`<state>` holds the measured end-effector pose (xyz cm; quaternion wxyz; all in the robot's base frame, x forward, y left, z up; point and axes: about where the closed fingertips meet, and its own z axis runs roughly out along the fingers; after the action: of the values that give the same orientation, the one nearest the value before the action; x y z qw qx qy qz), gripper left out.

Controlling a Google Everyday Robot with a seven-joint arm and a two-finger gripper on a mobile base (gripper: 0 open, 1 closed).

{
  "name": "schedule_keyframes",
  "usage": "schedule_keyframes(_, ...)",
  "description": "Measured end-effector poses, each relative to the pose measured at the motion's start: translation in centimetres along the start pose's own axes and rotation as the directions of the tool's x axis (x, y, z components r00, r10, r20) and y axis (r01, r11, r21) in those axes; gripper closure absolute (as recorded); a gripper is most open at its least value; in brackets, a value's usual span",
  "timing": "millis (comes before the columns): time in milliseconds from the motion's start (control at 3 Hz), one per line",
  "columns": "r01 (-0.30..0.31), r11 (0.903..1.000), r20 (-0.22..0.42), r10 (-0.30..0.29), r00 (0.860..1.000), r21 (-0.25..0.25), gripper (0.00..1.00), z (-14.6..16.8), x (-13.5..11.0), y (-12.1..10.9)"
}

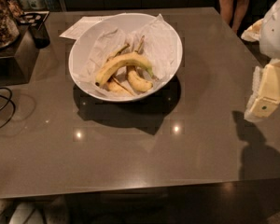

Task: Pick banana from white bowl

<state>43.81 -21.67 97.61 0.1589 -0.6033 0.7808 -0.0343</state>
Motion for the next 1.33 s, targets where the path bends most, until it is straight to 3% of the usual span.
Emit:
schedule_keyframes(333, 0.0, 1.0, 0.0, 0.0, 1.0, 0.0, 0.0, 0.0, 0.0, 0.0)
schedule_keyframes(667, 0.021, 0.9997, 0.001, -0.021, 1.0, -0.013, 0.0, 0.1, -1.5, -0.6)
schedule_keyframes(1000, 0.071, 0.9967, -0.008, -0.072, 0.997, -0.038, 0.0, 0.8, -3.9, -1.8)
schedule_keyframes(1333, 0.171, 0.9839, -0.037, -0.173, 0.984, -0.053, 0.0, 2.0, -7.4, -2.7)
